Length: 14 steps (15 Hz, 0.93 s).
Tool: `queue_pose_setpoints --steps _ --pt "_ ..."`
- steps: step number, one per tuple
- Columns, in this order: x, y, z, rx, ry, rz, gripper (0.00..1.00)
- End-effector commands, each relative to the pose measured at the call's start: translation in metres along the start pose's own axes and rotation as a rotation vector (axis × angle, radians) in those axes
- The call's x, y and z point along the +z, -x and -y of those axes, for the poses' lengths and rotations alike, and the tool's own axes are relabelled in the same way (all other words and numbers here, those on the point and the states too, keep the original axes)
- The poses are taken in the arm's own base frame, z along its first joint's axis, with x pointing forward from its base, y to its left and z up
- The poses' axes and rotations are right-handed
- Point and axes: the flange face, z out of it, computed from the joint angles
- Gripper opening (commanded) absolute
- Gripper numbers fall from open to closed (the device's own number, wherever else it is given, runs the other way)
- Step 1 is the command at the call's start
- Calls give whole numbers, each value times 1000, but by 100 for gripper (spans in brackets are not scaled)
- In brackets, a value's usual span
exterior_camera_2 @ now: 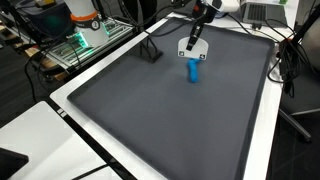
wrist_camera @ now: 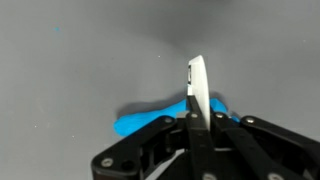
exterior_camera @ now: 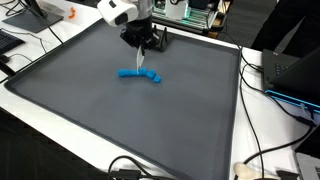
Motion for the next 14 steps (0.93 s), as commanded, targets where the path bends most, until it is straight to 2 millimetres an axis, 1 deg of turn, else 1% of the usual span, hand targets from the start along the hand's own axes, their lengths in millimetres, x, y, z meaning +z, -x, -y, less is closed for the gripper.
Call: queue_pose_setpoints --steps 1,7,14 --pt "10 -6 -2 -31 26 -11 1" --pt "21 -13 -1 -56 63 -11 1" --pt "27 -21 0 -81 92 -24 1"
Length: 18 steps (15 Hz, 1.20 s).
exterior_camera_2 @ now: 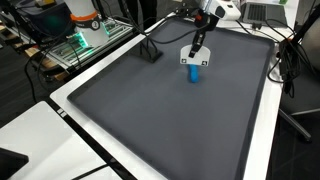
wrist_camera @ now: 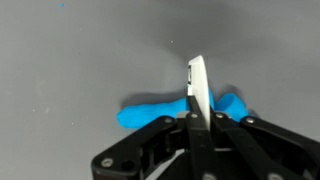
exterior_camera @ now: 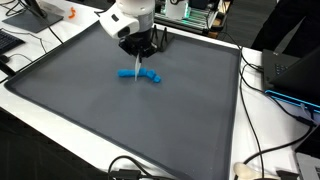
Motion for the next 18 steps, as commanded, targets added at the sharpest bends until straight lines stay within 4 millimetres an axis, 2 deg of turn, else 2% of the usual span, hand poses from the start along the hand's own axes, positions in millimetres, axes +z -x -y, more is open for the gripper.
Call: queue_pose_setpoints --steps 1,5,12,18 --pt "5 -5 -1 -33 37 -5 1" --pt "10 -7 1 -52 54 -6 1" --pt "32 -11 6 -72 47 -3 1" --pt "47 -7 6 -75 29 34 1"
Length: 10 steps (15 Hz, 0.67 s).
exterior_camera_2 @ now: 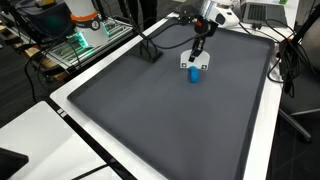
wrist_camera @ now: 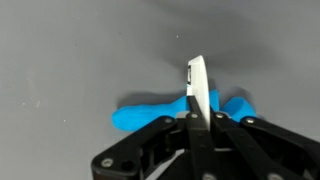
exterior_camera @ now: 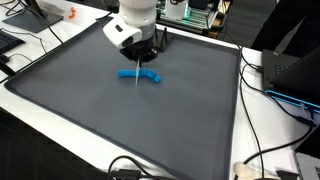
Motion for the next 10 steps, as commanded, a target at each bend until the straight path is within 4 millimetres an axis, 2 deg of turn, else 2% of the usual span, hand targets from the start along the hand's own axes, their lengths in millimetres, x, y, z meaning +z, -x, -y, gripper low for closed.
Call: queue_pose_setpoints --steps 1,10 --pt "29 2 2 -26 0 38 1" --pt "29 23 -3 -29 -40 77 1"
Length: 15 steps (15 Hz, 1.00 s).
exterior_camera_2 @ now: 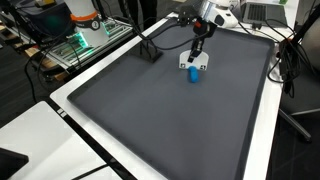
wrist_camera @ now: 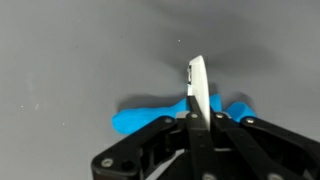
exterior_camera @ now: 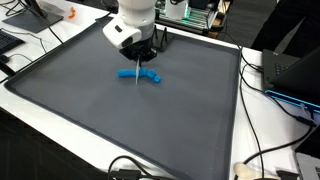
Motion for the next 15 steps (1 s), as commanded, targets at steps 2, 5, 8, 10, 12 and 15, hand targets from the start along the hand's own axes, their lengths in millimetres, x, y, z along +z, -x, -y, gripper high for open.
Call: queue_pose_setpoints --steps 2,5,8,10,12,15 --pt "26 23 -2 -16 -42 74 1" --pt "26 26 -3 -20 -52 80 1" --pt "26 30 -4 -28 -59 96 1" --pt "25 31 -5 -33 -67 100 1" --pt "21 30 -6 -36 -67 87 1" --pt "11 30 -8 -37 -72 67 1"
